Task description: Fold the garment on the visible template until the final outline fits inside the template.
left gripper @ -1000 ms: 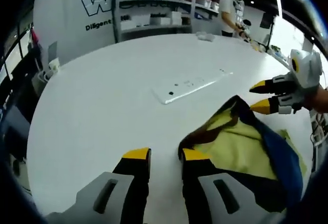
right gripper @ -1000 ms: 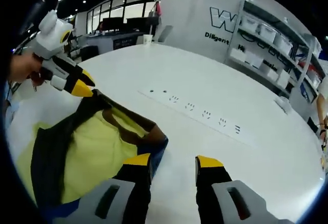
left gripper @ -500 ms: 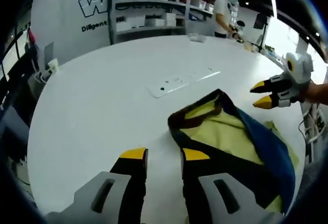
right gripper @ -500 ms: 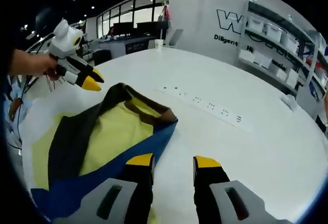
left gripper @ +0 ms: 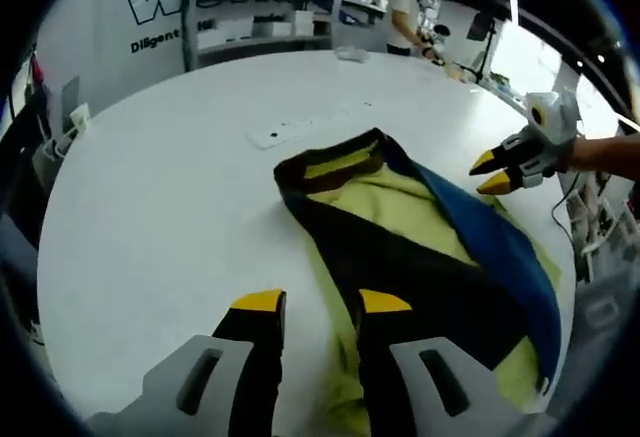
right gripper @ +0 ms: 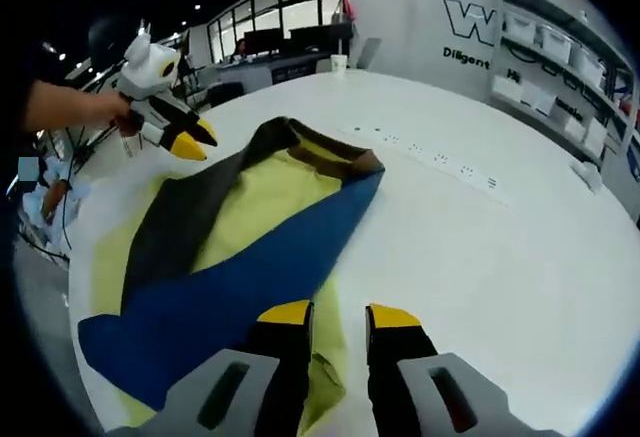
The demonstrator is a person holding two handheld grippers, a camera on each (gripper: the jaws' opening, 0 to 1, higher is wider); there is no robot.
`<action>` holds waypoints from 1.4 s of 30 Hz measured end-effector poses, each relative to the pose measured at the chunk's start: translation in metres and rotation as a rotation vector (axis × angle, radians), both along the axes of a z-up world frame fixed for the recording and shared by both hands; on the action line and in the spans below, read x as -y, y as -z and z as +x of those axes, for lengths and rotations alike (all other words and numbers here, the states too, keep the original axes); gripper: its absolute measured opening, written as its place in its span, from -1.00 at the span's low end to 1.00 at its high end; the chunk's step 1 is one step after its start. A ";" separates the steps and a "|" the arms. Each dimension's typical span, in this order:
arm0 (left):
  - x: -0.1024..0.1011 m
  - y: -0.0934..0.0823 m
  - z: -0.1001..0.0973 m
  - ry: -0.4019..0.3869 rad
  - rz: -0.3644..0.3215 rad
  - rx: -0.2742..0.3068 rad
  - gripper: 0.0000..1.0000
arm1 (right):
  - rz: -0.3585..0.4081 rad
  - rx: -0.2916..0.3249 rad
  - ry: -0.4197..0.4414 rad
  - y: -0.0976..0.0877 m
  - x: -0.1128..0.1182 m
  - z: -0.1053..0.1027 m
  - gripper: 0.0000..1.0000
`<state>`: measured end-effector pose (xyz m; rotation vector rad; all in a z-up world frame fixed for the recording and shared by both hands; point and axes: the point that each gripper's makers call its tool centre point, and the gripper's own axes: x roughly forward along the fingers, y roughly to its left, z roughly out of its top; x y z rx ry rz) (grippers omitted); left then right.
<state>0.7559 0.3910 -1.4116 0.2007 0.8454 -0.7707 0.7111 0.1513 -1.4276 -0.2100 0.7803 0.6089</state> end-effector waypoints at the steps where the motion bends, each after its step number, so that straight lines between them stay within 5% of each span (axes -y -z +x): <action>1: 0.000 0.001 -0.003 -0.002 -0.005 -0.013 -0.52 | 0.003 0.000 -0.002 0.000 0.000 0.000 -0.71; 14: -0.004 0.011 -0.031 0.034 0.000 -0.098 -0.62 | -0.012 -0.029 -0.028 0.007 0.000 -0.016 -0.76; 25: -0.006 0.015 -0.038 0.062 0.031 -0.104 -0.70 | -0.018 -0.044 -0.029 0.010 0.004 -0.024 -0.82; 29: -0.007 0.018 -0.040 0.069 0.046 -0.105 -0.79 | -0.042 -0.037 -0.037 0.010 0.007 -0.024 -1.00; 42: -0.008 0.020 -0.043 0.050 0.062 -0.126 -0.99 | -0.059 -0.033 -0.003 0.005 0.018 -0.019 -1.00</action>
